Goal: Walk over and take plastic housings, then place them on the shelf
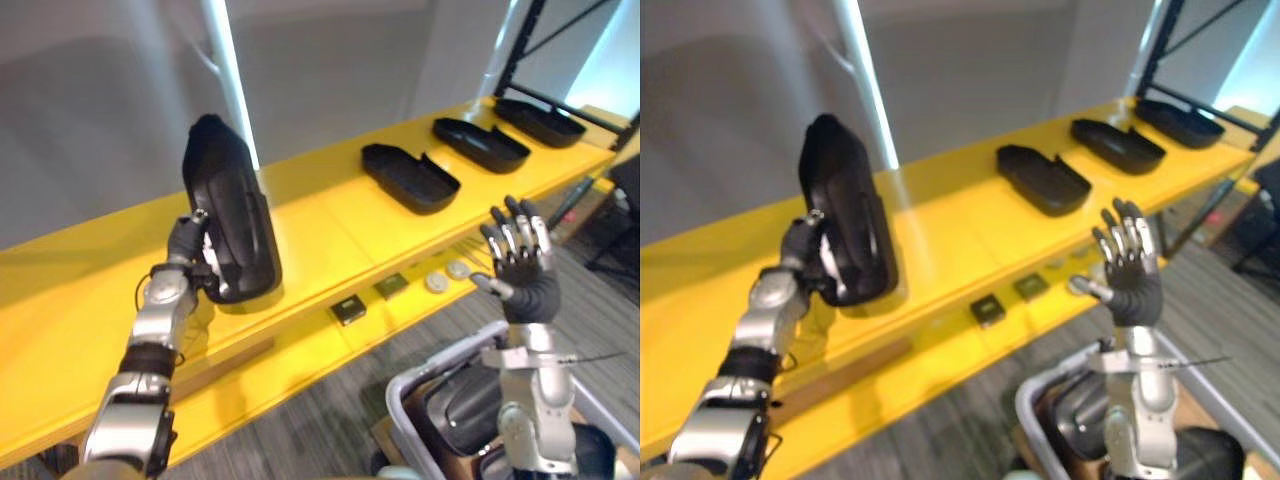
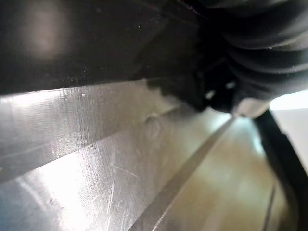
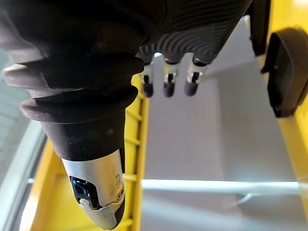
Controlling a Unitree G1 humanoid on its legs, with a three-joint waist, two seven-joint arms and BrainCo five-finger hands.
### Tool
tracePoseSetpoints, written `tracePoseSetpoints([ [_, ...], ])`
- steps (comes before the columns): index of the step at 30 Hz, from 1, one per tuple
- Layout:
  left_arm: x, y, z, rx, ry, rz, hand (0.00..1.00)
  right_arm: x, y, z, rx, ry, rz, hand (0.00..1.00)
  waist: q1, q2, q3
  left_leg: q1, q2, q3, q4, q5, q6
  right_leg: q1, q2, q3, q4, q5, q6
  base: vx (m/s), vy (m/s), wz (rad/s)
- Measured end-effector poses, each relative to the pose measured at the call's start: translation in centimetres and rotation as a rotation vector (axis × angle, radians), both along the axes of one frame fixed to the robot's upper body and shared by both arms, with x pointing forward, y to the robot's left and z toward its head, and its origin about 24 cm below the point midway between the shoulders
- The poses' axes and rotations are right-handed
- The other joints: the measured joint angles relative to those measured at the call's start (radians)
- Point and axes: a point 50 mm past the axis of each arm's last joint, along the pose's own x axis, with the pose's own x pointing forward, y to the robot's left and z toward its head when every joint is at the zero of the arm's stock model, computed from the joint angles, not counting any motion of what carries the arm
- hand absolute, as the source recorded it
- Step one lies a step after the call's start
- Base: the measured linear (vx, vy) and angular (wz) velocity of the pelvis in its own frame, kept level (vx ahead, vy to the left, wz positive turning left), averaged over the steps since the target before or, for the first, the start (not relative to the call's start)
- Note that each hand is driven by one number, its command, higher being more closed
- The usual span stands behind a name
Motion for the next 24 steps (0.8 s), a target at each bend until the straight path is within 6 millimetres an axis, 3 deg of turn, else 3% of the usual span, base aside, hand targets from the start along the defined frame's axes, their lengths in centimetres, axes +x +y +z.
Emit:
tracePoseSetpoints([
  [3, 0.3, 0.9, -0.2, -0.041, 0.099, 0.054, 1.0, -0.4, -0.2, -0.6, 0.006, 0.052, 0.015, 0.0, -0.027, 0.009, 0.006, 0.006, 0.0, 0.03, -0.001, 0.0, 0.0, -0.012, 0.005, 0.029, 0.001, 0.005, -0.002, -0.03, -0.01, -0.3],
  [10, -0.7, 1.9, -2.6, -0.118, 0.276, 0.187, 1.0, -1.3, -0.4, -2.6, 0.065, 0.201, 0.047, 0.0, -0.067, 0.049, 0.03, 0.011, 0.004, 0.096, -0.019, -0.001, -0.001, -0.045, 0.022, 0.087, -0.004, 0.025, -0.006, -0.06, -0.025, -0.22],
  [17, -1.1, 3.2, -2.7, -0.111, 0.306, 0.302, 1.0, -1.8, -0.4, -2.4, 0.086, 0.209, 0.058, 0.0, -0.092, 0.058, 0.054, -0.006, 0.002, 0.122, -0.021, -0.002, -0.001, -0.076, 0.028, 0.121, -0.011, 0.049, -0.004, -0.09, -0.028, -0.14],
  [18, -1.2, 3.3, -2.6, -0.112, 0.306, 0.312, 0.0, -1.8, -0.5, -2.4, 0.085, 0.21, 0.055, 0.0, -0.097, 0.062, 0.06, -0.006, 0.002, 0.122, -0.021, -0.002, -0.001, -0.076, 0.028, 0.122, -0.011, 0.049, -0.004, -0.07, -0.039, -0.04],
  [24, -1.5, 4.6, -2.1, -0.145, 0.304, 0.43, 0.0, -1.9, -0.5, -1.9, 0.095, 0.2, 0.068, 0.0, -0.111, 0.087, 0.098, -0.009, 0.002, 0.149, -0.02, -0.002, -0.001, -0.092, 0.033, 0.141, -0.012, 0.06, -0.002, -0.06, -0.037, -0.11],
])
